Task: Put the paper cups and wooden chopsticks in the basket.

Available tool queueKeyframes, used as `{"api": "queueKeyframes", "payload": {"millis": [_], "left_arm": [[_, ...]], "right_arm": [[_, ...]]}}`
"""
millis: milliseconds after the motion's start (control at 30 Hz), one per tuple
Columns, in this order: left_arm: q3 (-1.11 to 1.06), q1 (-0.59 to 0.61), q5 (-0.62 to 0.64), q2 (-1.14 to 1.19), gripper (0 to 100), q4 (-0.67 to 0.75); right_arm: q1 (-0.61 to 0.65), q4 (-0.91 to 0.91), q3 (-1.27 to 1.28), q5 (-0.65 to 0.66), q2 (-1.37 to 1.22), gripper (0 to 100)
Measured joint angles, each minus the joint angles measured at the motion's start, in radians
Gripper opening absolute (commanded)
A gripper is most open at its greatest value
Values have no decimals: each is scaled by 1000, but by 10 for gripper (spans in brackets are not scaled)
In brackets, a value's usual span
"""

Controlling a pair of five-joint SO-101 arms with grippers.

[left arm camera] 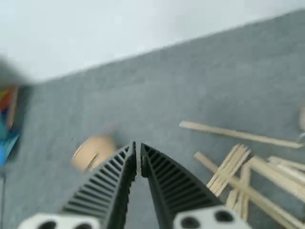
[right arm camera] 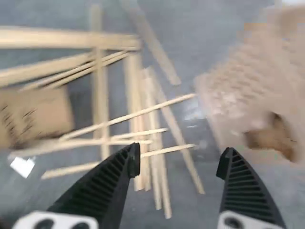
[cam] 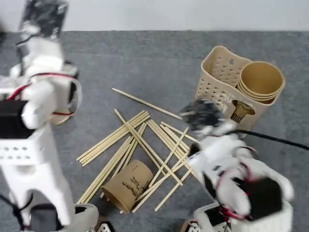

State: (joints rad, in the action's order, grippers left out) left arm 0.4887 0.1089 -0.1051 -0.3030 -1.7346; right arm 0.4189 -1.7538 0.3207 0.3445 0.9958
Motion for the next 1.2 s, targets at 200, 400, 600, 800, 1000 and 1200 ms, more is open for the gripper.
{"api": "queueKeyframes", "payload": {"millis": [200,400,600,800,1000,1200], "left_arm": [[-204,178,-32,-81,13,0],[-322,319,-32,-97,13,17],[-368,354,-32,-98,13,57],[-381,376,-32,-98,13,66],[-407,420,-32,-98,13,66],[-485,419,-32,-100,13,115]], "right_arm": [[269,0,110,2,-20,277],[505,8,193,-57,-32,280],[684,121,307,-120,-37,280],[812,265,394,-123,-38,281],[868,384,416,-152,-124,281],[948,468,416,-219,-315,281]]}}
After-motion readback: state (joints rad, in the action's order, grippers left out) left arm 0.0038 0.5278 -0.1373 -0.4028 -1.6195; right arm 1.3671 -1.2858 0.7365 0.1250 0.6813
